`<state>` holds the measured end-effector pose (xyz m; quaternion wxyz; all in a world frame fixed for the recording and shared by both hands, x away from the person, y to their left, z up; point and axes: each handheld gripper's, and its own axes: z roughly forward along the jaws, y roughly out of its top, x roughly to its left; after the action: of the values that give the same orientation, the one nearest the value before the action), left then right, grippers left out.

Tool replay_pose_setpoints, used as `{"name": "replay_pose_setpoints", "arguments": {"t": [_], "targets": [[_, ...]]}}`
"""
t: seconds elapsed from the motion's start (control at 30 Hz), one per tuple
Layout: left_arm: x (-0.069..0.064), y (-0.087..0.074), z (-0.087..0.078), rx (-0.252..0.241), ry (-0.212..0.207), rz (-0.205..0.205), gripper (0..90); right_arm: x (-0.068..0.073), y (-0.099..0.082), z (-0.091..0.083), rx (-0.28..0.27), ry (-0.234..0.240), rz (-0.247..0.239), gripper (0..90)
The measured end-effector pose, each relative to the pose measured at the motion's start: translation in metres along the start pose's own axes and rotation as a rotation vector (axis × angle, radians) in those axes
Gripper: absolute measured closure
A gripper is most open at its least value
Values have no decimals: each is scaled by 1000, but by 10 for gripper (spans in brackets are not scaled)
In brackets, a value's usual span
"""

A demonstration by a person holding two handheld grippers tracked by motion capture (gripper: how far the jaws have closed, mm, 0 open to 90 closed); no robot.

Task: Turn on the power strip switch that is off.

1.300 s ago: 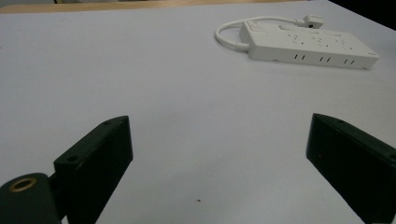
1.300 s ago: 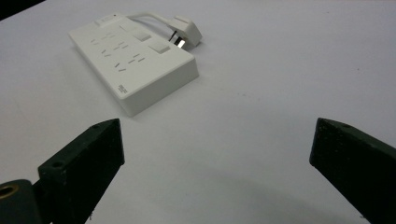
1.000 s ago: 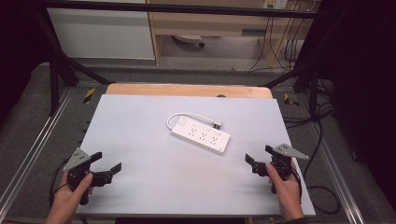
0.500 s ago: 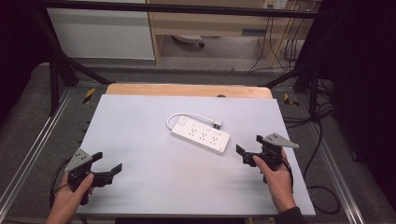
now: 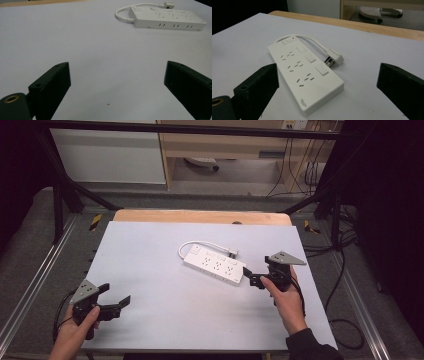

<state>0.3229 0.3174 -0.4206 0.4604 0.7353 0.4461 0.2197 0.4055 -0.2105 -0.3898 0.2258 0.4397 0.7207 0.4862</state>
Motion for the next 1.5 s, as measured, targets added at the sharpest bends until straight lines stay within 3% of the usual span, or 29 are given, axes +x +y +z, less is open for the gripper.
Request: {"name": "replay_pose_setpoints", "arguments": {"t": [0.9,1.5], "targets": [[0,-1,0,8,2,11,70,3,40,35,-13,21,1,60],[0,-1,1,11,4,14,70,-3,48,60,-37,44,115,88]]}}
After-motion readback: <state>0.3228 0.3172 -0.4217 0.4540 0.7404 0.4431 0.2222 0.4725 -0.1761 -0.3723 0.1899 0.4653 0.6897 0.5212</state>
